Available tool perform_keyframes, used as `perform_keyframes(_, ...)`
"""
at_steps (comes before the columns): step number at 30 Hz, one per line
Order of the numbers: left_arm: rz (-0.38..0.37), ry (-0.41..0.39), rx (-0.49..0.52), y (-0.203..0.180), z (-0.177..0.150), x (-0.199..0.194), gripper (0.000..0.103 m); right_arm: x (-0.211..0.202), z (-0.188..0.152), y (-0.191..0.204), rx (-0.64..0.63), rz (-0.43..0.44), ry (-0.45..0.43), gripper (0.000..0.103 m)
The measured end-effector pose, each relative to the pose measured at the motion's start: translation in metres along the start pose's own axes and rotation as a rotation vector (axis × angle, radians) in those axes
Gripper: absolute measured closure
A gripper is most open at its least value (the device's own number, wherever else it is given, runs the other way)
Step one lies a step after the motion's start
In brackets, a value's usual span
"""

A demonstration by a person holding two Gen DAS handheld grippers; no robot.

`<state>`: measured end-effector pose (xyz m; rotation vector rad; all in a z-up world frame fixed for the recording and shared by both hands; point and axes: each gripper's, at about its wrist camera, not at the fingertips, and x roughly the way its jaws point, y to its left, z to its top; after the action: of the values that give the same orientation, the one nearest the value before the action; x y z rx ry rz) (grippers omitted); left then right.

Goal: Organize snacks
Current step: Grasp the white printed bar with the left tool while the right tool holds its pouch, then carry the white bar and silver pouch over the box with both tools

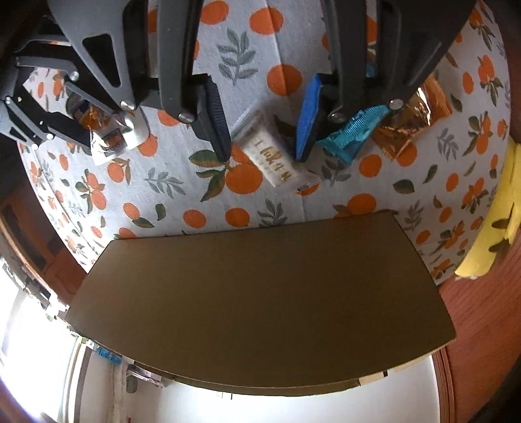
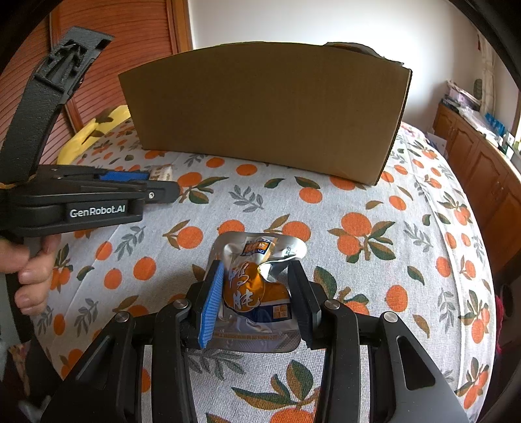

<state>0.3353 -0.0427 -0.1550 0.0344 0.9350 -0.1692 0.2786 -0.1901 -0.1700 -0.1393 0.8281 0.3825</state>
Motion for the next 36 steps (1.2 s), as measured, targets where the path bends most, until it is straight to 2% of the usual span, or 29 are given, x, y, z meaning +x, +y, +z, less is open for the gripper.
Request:
perform_keyframes(3,0.021,-0.017,0.041,-0.003,-0.003,-0.002,0.076,-0.001,-0.001,0.003,-0.015,-0.004,-0.003,0.064)
perform_keyframes(9,-0.002,-0.013,0.056,-0.003,-0.010,-0.010,0.083,0.000,-0.001,0.004,-0.012,-0.002,-0.004,0.065)
perform_keyframes(24,-0.089,-0.090,0.064,-0.001,-0.026,-0.061,0.083,-0.021,0.003,-0.005,0.015,0.033,-0.041,0.066)
perform_keyframes(36,-0.117,-0.171,0.110,-0.004,-0.001,-0.097,0.082,-0.065,0.031,-0.006,-0.024,0.020,-0.116,0.066)
